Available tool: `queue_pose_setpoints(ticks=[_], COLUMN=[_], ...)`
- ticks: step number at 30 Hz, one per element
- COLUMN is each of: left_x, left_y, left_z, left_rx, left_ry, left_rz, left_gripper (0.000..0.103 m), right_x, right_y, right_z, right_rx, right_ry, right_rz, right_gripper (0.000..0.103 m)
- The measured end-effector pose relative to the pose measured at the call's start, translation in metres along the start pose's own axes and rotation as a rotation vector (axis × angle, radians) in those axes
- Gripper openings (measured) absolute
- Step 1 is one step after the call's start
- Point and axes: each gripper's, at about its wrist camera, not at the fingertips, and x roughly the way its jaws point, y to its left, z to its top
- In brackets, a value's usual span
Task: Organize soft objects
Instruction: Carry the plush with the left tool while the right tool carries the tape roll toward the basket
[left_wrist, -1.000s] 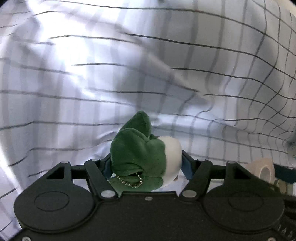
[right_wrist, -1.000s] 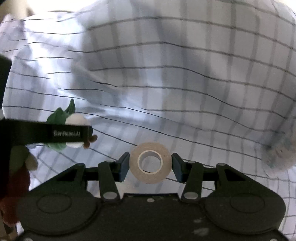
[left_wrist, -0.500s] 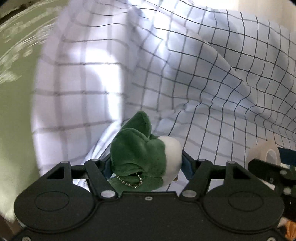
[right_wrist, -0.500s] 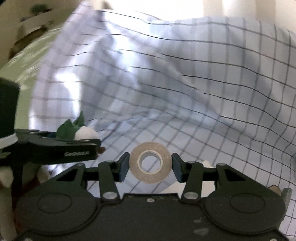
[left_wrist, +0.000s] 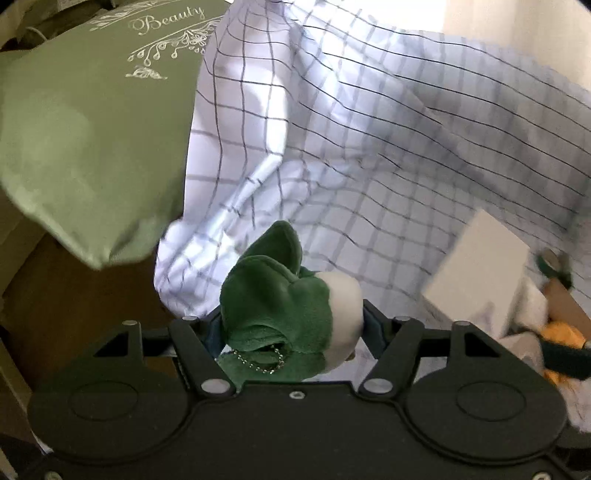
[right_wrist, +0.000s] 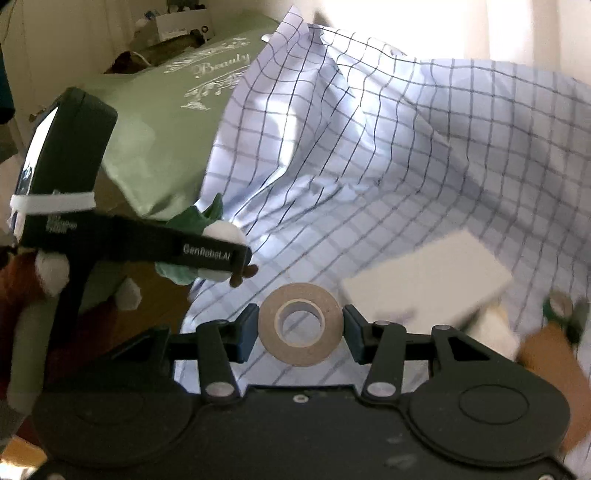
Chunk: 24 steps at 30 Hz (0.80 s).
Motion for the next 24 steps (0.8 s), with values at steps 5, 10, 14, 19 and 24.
queue_pose_setpoints(ticks=[5,10,14,19,24], left_x=[-0.035,-0.063,-0.080,-0.089,-0.095], left_y=[-0.015,-0.038,-0.057,-0.075,-0.091], left_z=[-0.031,-0.059,-0.081,-0.106,-0.130], left_rx=[0.054,0.112,0.160,0.196,0.219], left_ry=[-0.006,-0.013,-0.015,0.008,0.011], left_rz=[-0.056,-0.129,-0.176,-0.221,-0.231], left_gripper=[0.065,0.065,0.065,0.065,0.066], right_x=[-0.049,-0.091,-0.120,-0.159,-0.190], right_y=[0.015,0.019,0.017,0.011,0.006], right_z=[-0.053,-0.105,-0.135,-0.159,-0.175], right_rx=[0.047,0.164,0.275,0.418,0.507], right_ry=[-0.026,-0.052,-0.104,-0.195,-0.264], right_rz=[-0.034,-0.092,-0.168,-0.286,-0.367], right_gripper=[0.048,0.048,0.048,0.048,0.048])
